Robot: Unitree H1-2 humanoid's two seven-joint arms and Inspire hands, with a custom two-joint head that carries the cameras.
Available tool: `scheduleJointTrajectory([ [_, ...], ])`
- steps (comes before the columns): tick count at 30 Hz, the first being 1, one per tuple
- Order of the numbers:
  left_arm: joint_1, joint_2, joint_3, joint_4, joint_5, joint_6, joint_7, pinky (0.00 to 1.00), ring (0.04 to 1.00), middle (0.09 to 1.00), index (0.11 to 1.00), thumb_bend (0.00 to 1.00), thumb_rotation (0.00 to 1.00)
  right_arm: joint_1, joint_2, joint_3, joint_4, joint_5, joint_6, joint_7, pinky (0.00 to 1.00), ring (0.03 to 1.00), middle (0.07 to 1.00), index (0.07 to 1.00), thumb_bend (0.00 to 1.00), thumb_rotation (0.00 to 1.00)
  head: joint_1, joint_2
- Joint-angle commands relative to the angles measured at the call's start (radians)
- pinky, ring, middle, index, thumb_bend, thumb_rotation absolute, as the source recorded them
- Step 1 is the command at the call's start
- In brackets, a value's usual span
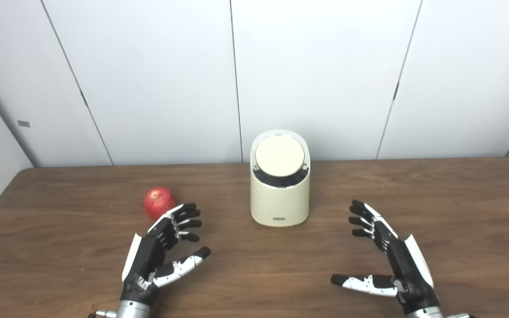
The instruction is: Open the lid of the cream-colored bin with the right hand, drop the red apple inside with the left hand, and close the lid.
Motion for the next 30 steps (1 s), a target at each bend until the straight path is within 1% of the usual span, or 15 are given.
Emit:
scheduleJointTrajectory([
  [1,0.002,0.002,0.002,0.005,-0.002,-0.021,0.004,0.6,0.728,0.776,0.804,0.63,0.0,-0.012,0.003,0.001,-0.027,0.008,-0.009,-0.003,0.73,0.825,0.874,0.882,0.74,0.11,0.0,0.0],
  [3,0.002,0.002,0.002,0.007,-0.003,-0.024,0.003,0.6,0.727,0.777,0.804,0.63,0.0,-0.012,0.003,0.002,-0.026,0.006,-0.008,-0.005,0.73,0.825,0.874,0.883,0.74,0.12,-0.001,0.0],
  [7,-0.001,0.003,0.002,0.014,-0.005,-0.032,0.001,0.59,0.722,0.774,0.803,0.62,0.0,-0.012,0.004,0.003,-0.024,0.004,-0.01,-0.008,0.73,0.823,0.874,0.88,0.74,0.11,-0.002,-0.001],
  [12,0.001,0.004,0.002,0.011,-0.004,-0.026,0.001,0.6,0.731,0.779,0.805,0.62,0.0,-0.011,0.006,0.005,-0.025,0.006,-0.004,-0.008,0.72,0.821,0.871,0.878,0.74,0.11,-0.002,-0.002],
  [13,-0.001,0.003,0.002,0.014,-0.001,-0.027,0.002,0.6,0.73,0.778,0.805,0.62,0.0,-0.012,0.006,0.005,-0.022,0.005,-0.006,-0.009,0.72,0.821,0.871,0.878,0.74,0.12,0.001,-0.008],
  [17,-0.007,0.001,0.001,0.027,-0.003,-0.039,0.001,0.6,0.722,0.773,0.802,0.62,0.0,-0.021,0.008,0.005,-0.01,0.007,-0.018,-0.013,0.72,0.821,0.877,0.881,0.73,0.12,0.004,-0.012],
  [18,-0.01,0.0,0.002,0.032,-0.004,-0.042,0.002,0.59,0.721,0.773,0.802,0.62,0.0,-0.03,0.014,0.005,-0.013,0.008,-0.012,-0.016,0.72,0.821,0.879,0.882,0.73,0.12,-0.003,-0.017],
  [20,-0.016,-0.001,0.002,0.047,-0.006,-0.049,0.002,0.59,0.718,0.77,0.8,0.61,0.0,-0.046,0.024,0.005,-0.018,0.008,0.0,-0.019,0.73,0.819,0.879,0.894,0.72,0.17,-0.007,-0.025],
  [22,-0.022,-0.002,0.0,0.06,-0.005,-0.054,0.0,0.59,0.721,0.772,0.801,0.61,0.0,-0.068,0.033,0.005,-0.018,0.001,0.009,-0.023,0.74,0.831,0.883,0.896,0.71,0.19,-0.007,-0.032],
  [26,-0.028,-0.004,-0.002,0.072,0.0,-0.053,0.0,0.6,0.728,0.777,0.806,0.62,0.0,-0.127,0.045,0.002,-0.032,-0.069,0.059,-0.04,0.71,0.822,0.877,0.881,0.73,0.24,-0.019,-0.037],
  [28,-0.034,-0.004,-0.003,0.083,0.003,-0.058,0.002,0.6,0.727,0.775,0.805,0.62,0.0,-0.169,0.048,-0.003,-0.045,-0.114,0.119,-0.047,0.71,0.828,0.873,0.876,0.76,0.26,-0.021,-0.042],
  [30,-0.036,-0.005,-0.003,0.088,0.0,-0.059,0.001,0.6,0.728,0.775,0.804,0.62,0.0,-0.208,0.046,-0.004,-0.066,-0.14,0.197,-0.037,0.76,0.856,0.881,0.888,0.78,0.29,-0.021,-0.044],
])
